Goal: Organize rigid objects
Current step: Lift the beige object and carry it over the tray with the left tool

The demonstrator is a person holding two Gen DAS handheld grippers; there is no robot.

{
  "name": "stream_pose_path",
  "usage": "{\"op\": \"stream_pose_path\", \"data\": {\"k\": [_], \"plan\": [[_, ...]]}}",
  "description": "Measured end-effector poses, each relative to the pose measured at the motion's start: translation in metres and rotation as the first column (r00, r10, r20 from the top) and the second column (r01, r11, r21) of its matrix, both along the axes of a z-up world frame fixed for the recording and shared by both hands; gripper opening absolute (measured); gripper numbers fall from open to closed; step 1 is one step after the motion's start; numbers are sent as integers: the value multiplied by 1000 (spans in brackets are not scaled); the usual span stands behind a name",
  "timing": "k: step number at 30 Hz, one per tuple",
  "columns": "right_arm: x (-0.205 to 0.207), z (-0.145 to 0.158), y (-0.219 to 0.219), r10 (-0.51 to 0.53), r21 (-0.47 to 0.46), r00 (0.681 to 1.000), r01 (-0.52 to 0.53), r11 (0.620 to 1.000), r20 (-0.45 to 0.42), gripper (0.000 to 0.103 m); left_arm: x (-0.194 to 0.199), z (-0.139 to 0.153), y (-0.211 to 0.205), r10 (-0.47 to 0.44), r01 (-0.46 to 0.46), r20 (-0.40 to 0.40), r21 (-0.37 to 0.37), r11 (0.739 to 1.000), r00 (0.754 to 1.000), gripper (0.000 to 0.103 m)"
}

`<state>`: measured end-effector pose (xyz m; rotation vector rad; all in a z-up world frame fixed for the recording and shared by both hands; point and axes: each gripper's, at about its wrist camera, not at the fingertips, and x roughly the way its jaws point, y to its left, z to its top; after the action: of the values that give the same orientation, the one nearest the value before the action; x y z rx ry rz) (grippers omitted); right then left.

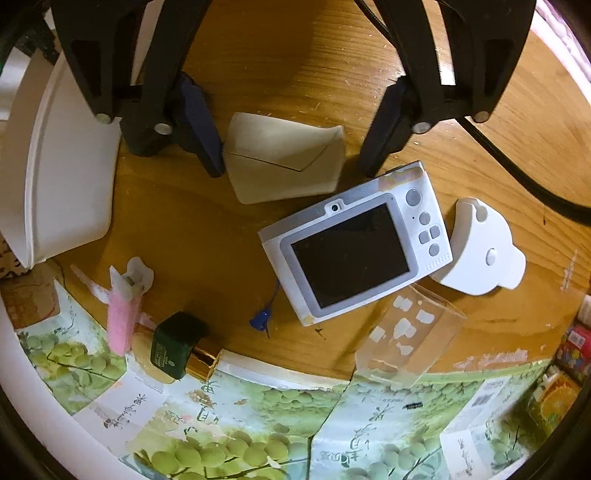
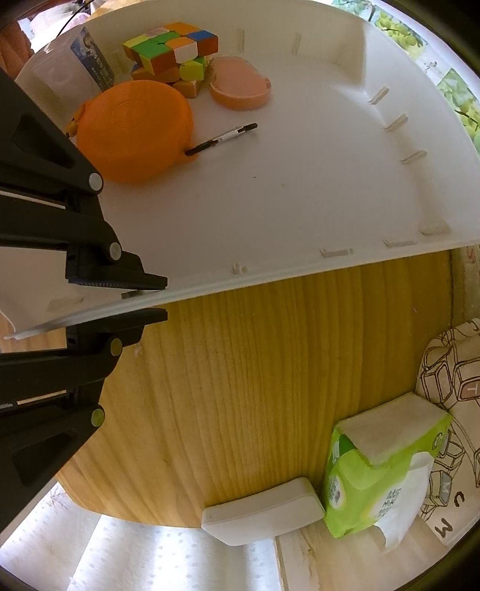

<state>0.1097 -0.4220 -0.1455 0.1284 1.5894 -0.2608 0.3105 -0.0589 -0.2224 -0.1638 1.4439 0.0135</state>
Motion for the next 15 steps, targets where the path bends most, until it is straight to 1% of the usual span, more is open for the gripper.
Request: {"op": "stream_pose_path", "data": {"k": [3, 8, 15], "plan": [[1, 0, 2, 12, -1, 1000, -12, 1000, -4, 10, 4, 0, -7, -16, 16, -2, 35, 999, 1000, 68], [2, -1, 4, 30, 2, 1000, -30, 1000, -3, 10, 5, 0, -10, -17, 17, 0, 37, 999, 1000, 67], [0, -2, 7, 70, 1, 998, -70, 998, 2, 9, -31, 2, -13, -20, 20, -11, 40, 999, 1000, 67]]}}
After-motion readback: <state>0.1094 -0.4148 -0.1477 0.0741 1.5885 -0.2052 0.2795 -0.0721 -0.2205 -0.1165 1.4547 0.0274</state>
